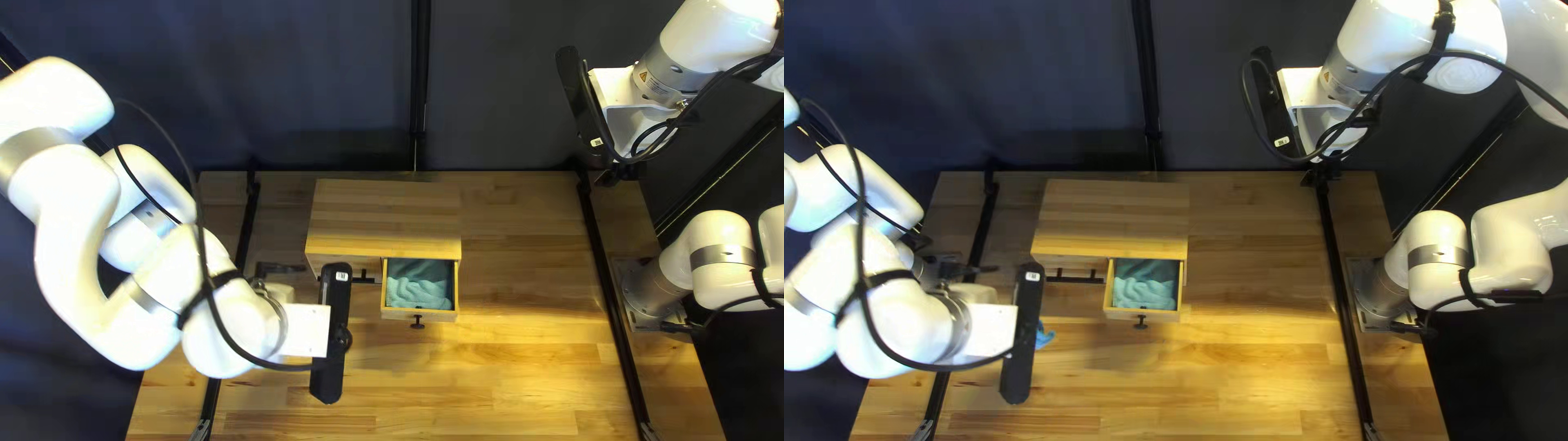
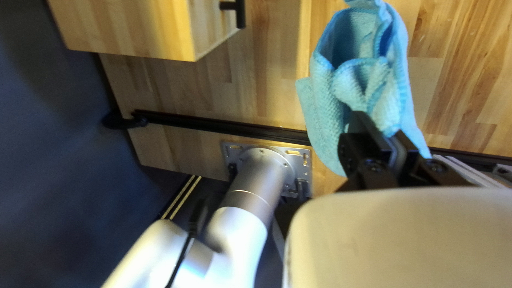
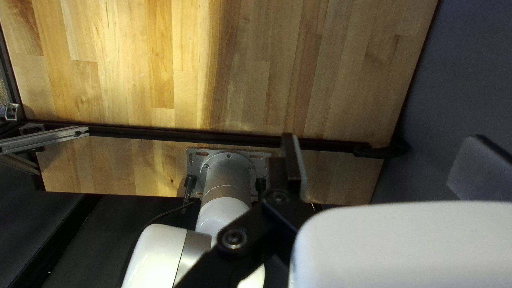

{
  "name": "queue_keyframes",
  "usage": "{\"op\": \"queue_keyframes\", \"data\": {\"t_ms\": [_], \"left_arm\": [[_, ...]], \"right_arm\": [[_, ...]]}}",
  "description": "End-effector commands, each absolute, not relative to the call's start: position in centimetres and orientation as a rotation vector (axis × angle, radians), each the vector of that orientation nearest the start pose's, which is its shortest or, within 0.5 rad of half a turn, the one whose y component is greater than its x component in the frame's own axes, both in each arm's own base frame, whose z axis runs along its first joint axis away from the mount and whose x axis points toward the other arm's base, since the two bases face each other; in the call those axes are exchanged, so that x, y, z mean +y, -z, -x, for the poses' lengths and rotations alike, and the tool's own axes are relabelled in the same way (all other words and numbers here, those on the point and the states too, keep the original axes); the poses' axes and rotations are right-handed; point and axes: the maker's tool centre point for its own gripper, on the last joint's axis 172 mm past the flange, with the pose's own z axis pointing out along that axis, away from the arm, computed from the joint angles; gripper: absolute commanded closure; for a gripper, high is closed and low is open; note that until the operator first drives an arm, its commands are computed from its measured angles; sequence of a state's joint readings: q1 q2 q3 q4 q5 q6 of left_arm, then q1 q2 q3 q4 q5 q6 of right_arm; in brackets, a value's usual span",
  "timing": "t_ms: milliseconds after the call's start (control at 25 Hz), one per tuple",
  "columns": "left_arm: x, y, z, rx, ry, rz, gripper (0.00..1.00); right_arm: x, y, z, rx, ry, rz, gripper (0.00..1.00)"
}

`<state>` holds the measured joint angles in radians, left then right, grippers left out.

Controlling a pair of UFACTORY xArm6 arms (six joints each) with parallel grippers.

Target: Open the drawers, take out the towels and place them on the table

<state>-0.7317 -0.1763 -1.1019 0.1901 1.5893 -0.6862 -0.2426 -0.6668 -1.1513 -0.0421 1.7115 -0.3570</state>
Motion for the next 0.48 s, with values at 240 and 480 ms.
{"op": "queue_keyframes", "data": {"t_ms": [240,480], "left_arm": [[-20.5,-21.7,-29.6,0.085,-0.167,2.714,1.00],[-17.5,-22.9,-29.7,0.083,-0.186,2.647,1.00]], "right_arm": [[-7.9,-42.3,-27.2,-0.170,0.144,3.205,0.00],[-7.9,-42.3,-27.2,-0.170,0.144,3.205,0.00]]}}
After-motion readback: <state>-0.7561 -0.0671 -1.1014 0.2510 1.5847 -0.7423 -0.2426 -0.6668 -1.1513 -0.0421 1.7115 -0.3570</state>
